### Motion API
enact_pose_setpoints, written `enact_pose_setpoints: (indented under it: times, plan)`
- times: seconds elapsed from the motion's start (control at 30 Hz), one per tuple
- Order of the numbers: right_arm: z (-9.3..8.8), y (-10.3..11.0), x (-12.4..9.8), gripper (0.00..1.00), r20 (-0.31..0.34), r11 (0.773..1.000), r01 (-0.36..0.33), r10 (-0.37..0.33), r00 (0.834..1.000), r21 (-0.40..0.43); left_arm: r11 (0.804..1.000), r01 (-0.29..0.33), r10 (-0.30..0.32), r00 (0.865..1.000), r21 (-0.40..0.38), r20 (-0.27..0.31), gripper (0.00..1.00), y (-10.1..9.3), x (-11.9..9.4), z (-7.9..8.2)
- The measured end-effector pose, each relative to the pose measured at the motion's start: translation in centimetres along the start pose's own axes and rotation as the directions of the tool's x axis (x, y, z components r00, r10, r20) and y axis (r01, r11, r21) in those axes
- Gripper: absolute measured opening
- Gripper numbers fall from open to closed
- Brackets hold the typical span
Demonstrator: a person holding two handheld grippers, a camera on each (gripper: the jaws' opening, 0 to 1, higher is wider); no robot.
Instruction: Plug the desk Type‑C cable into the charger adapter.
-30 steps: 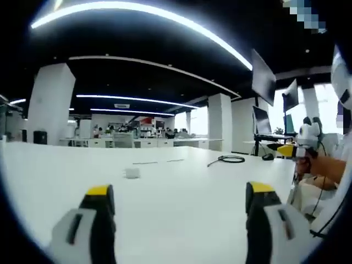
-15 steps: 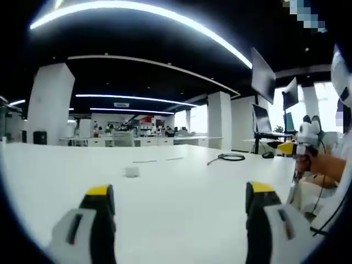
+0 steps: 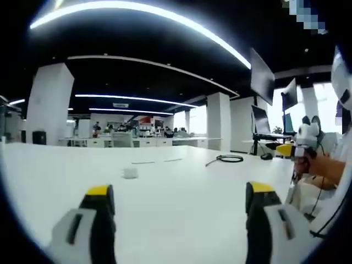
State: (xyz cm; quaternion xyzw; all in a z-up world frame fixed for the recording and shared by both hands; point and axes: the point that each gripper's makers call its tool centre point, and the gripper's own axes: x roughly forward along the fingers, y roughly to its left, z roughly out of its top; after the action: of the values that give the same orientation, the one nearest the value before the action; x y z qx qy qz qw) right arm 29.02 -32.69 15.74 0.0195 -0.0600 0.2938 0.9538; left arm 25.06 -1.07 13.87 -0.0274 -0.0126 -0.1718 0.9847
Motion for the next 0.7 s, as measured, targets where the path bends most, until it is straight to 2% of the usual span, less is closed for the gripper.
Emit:
enact_pose_setpoints:
  times: [0.7]
  plan:
    - [0.60, 0.03, -0.25, 1.00, 0.026, 1.000, 0.003, -0.002, 1.000, -0.008, 1.000, 0.006, -0.006, 1.000, -0.015, -0.002, 1.00, -0.10, -0.30, -0.13]
